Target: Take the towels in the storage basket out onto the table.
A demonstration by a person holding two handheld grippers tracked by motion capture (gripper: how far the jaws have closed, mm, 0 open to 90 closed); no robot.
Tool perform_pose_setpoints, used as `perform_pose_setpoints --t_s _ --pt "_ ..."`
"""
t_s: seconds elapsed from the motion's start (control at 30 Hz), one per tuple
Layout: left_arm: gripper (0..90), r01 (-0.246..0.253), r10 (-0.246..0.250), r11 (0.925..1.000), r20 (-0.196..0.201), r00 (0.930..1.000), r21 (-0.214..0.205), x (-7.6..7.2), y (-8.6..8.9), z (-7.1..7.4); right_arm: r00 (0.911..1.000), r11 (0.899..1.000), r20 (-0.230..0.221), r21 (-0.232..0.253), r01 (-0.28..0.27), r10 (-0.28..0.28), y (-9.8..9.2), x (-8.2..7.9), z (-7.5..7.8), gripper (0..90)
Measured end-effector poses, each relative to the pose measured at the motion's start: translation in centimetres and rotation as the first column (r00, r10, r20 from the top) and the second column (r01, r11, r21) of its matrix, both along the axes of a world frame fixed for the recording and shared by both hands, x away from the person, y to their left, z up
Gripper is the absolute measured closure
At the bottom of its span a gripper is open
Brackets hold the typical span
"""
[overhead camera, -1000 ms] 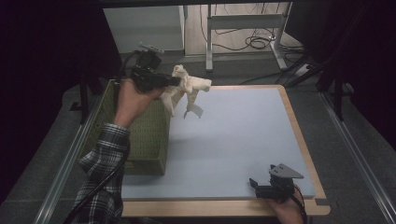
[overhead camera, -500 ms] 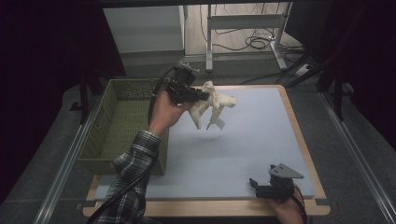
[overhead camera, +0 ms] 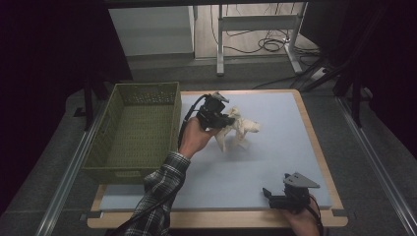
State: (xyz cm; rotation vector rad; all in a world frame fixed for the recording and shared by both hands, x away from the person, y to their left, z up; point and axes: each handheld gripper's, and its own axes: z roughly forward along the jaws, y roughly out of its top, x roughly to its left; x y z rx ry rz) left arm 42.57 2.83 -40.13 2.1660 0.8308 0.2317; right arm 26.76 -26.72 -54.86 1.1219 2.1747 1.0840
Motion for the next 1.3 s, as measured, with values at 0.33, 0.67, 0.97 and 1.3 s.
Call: perform_pose_setpoints --t_s 0.33,0.67,0.97,1.3 --pt "75.7 0.024 -0.023 0.9991 -0.025 0.9994 0.034 -0.2 -2.5 -7.1 1.0 1.0 -0.001 0.0 0.0 0.0 0.0 0.0 0.0 1.5" --pt "22.5 0.024 -0.024 0.9991 -0.006 0.9997 0.035 -1.2 -2.7 -8.7 1.0 1.0 -0.002 0.002 0.001 -0.001 0.0 0.0 0.0 1.6" --pt "15.9 0.003 -0.002 0.9997 0.041 0.9992 -0.025 -4.0 -0.8 -7.1 1.0 1.0 -0.003 0.002 -0.002 0.002 -0.1 0.0 0.1 2.2" --pt "30.6 -0.038 0.039 0.999 0.057 0.9976 -0.025 -7.2 1.5 -8.7 0.9986 1.0 -0.052 0.02 0.007 -0.006 -0.5 0.1 1.0 15.4"
